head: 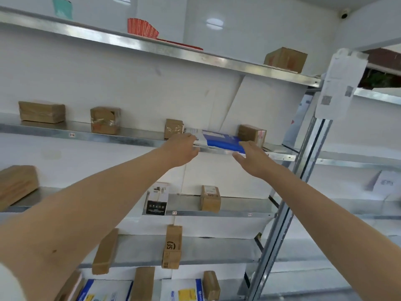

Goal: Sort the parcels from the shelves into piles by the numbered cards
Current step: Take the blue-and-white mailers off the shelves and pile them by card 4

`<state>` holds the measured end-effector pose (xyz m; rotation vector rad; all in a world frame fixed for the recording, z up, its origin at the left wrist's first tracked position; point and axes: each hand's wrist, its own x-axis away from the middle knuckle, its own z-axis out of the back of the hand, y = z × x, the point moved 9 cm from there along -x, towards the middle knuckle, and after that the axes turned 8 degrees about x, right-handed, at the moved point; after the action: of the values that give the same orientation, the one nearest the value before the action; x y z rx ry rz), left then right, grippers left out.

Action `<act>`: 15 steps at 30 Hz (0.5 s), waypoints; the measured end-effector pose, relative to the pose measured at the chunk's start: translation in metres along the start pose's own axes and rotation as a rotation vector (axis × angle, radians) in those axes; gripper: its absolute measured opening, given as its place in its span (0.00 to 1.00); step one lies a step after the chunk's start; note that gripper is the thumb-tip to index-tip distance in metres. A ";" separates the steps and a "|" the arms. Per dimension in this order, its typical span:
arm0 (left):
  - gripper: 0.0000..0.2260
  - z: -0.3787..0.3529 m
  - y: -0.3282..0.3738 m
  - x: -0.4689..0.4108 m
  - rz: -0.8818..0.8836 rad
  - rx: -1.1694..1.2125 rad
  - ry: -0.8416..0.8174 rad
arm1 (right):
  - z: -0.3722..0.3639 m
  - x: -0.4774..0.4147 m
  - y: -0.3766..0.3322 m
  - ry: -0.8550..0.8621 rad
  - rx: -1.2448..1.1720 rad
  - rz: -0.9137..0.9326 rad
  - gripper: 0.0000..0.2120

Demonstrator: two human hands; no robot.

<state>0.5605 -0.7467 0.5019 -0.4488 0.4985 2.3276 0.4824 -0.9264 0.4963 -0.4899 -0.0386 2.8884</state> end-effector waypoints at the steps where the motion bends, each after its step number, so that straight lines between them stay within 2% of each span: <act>1: 0.18 -0.003 -0.002 -0.009 0.012 -0.002 0.011 | -0.003 -0.012 0.003 0.007 -0.012 0.013 0.25; 10: 0.20 -0.062 -0.004 -0.067 0.027 -0.110 -0.023 | -0.058 -0.071 0.039 -0.031 -0.001 0.095 0.27; 15: 0.19 -0.084 0.001 -0.110 0.054 -0.055 -0.015 | -0.070 -0.109 0.086 -0.035 -0.003 0.079 0.26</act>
<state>0.6507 -0.8485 0.4787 -0.4484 0.4457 2.4000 0.5884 -1.0342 0.4597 -0.4508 -0.0295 2.9742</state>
